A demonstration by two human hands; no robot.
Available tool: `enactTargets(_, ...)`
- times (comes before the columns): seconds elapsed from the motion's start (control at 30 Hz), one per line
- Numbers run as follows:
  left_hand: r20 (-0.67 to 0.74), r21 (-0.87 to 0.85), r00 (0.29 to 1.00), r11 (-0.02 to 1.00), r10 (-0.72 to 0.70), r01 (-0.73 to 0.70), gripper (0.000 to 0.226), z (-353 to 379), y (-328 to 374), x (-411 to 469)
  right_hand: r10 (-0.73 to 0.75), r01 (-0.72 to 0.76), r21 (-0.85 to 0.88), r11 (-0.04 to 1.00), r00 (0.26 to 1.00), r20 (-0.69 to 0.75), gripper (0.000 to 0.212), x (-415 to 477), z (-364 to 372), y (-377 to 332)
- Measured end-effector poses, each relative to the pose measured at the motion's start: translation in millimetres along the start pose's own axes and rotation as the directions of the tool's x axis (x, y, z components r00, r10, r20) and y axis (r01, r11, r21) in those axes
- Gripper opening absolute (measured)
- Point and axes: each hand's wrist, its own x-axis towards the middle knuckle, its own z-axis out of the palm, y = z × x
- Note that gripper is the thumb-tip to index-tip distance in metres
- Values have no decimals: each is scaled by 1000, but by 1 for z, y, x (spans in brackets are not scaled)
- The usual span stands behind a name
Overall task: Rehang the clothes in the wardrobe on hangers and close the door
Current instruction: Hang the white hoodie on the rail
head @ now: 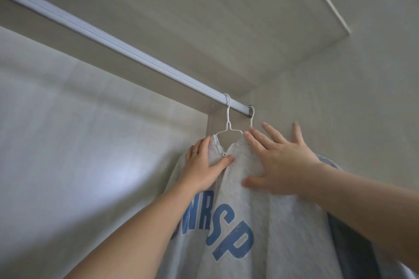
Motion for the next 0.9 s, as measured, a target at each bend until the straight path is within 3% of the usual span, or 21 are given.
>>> enactTargets(0.2, 86, -136, 996, 991, -8, 20, 119, 53, 8, 14, -22, 22, -116, 993, 1000, 0, 120, 2, 23, 17)
enactTargets(0.43, -10, -168, 1000, 986, 6, -7, 109, 84, -3, 20, -49, 39, -207, 978, 998, -43, 118, 4, 31, 20)
enactTargets(0.73, 171, 4, 975, 990, -140, 142, 118, 48, 15, -1, -6, -3, -129, 992, 998, -65, 110, -13, 19, 12)
enactTargets(0.9, 90, 152, 995, 988, -34, 20, 98, 30, 34, -53, 55, -54, 17, 998, 998, -39, 96, -67, 13, 11)
